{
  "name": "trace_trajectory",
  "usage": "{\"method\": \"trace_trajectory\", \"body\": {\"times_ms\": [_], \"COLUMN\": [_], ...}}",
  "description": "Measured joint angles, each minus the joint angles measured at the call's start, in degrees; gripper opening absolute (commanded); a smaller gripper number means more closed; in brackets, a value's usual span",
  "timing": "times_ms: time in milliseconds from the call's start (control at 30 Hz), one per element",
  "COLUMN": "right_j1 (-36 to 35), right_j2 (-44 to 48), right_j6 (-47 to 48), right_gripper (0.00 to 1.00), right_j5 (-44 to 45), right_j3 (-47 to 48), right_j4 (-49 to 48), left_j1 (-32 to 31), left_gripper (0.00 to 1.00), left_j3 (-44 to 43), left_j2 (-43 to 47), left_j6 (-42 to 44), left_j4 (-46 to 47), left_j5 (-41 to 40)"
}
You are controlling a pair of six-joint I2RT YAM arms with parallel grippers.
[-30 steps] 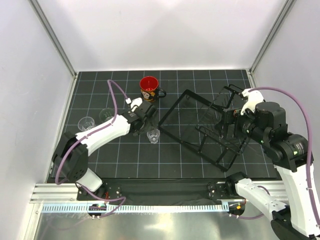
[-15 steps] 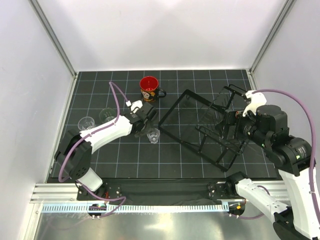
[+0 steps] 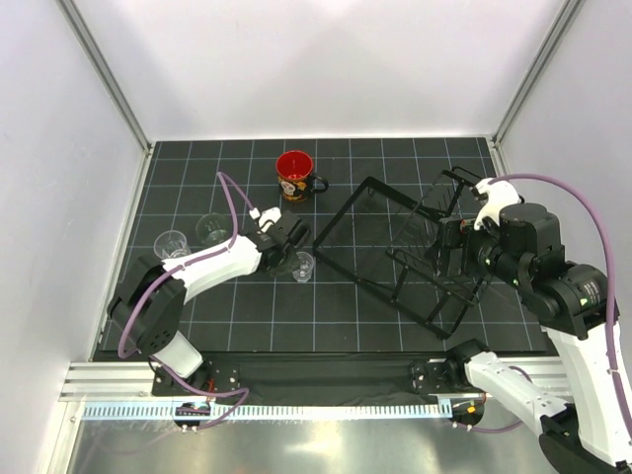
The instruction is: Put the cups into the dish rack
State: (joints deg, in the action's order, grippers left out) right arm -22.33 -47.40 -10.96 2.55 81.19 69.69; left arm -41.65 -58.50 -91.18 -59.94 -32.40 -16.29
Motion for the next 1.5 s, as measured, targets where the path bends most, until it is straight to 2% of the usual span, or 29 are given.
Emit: {"method": "trace_trajectory", "body": {"times_ms": [67,133,333,433,633,800,967,1100,1300,1500], "right_j1": [0.00,0.00,-0.02,-0.02,-0.26,-7.50,-18.14,-26.77,-33.75,-36.04], "right_j2": [-0.28,-0.61,-1.22,-1.92,-2.51,-4.76,-6.95,-9.05,-11.43,-13.05], "right_j6": [0.42,0.63,0.68,0.00,-5.03,-14.32,-21.49,-23.93,-25.49,-26.95], "right_gripper": [1.00,1.00,1.00,1.00,1.00,1.00,1.00,1.00,0.95,0.88], "right_j5": [-1.40,-3.39,-10.97,-18.16,-33.48,-41.29,-41.90,-40.00,-34.49,-30.25], "right_j3": [0.00,0.00,1.29,2.99,2.97,-0.07,-4.28,-6.23,-9.07,-12.11], "right_j4": [0.02,0.00,-0.24,-2.16,-12.41,-26.36,-39.91,-46.53,-54.73,-62.01], "left_j1": [0.00,0.00,0.00,0.02,0.02,0.02,0.02,0.02,0.02,0.02], "left_gripper": [0.13,0.01,0.00,0.00,0.00,0.00,0.00,0.00,0.00,0.00], "left_j3": [0.66,1.14,3.17,5.14,8.28,14.95,22.93,27.65,31.54,34.51], "left_j2": [0.02,0.33,6.82,14.60,37.62,54.47,66.47,72.30,77.18,78.73], "left_j6": [0.15,0.33,0.87,0.90,0.22,-2.51,-6.29,-9.75,-14.73,-19.28], "left_j4": [1.01,1.51,1.92,2.51,6.34,17.33,26.43,32.48,41.62,48.22], "left_j5": [0.55,0.94,3.15,5.77,12.02,17.49,20.55,22.62,25.73,27.04]}}
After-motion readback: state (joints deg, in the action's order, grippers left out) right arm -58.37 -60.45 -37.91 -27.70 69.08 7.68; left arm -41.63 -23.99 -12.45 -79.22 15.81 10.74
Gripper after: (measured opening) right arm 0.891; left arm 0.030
